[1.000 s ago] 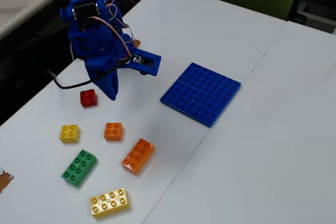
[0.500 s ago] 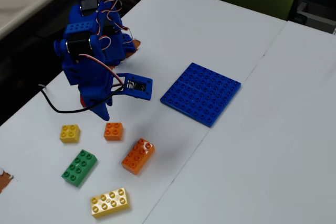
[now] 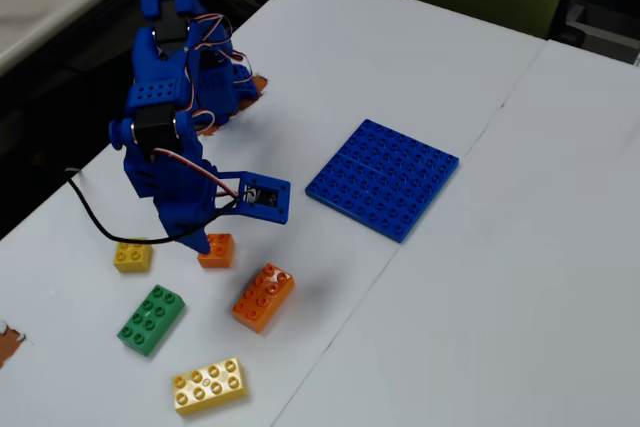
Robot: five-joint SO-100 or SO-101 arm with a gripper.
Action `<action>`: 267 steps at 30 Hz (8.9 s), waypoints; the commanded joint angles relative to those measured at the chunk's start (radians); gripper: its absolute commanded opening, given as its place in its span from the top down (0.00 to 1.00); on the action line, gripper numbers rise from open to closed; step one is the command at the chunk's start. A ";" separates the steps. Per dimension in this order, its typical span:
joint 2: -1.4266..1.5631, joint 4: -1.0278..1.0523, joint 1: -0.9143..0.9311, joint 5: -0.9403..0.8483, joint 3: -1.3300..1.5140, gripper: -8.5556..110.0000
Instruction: Pick up the 2x2 orange block and go up the 8x8 blue block.
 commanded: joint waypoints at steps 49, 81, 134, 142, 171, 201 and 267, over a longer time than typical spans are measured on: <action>-0.130 -0.067 -0.015 0.009 -0.044 0.78; 0.173 0.210 -0.184 0.408 -0.175 0.93; 0.092 0.167 -0.845 1.442 -0.216 0.93; 0.091 0.175 -0.845 1.440 -0.222 0.93; 0.061 0.183 -0.838 1.433 -0.244 0.93; 0.064 0.192 -0.824 1.420 -0.244 0.93; 0.040 0.196 -0.816 1.447 -0.264 0.93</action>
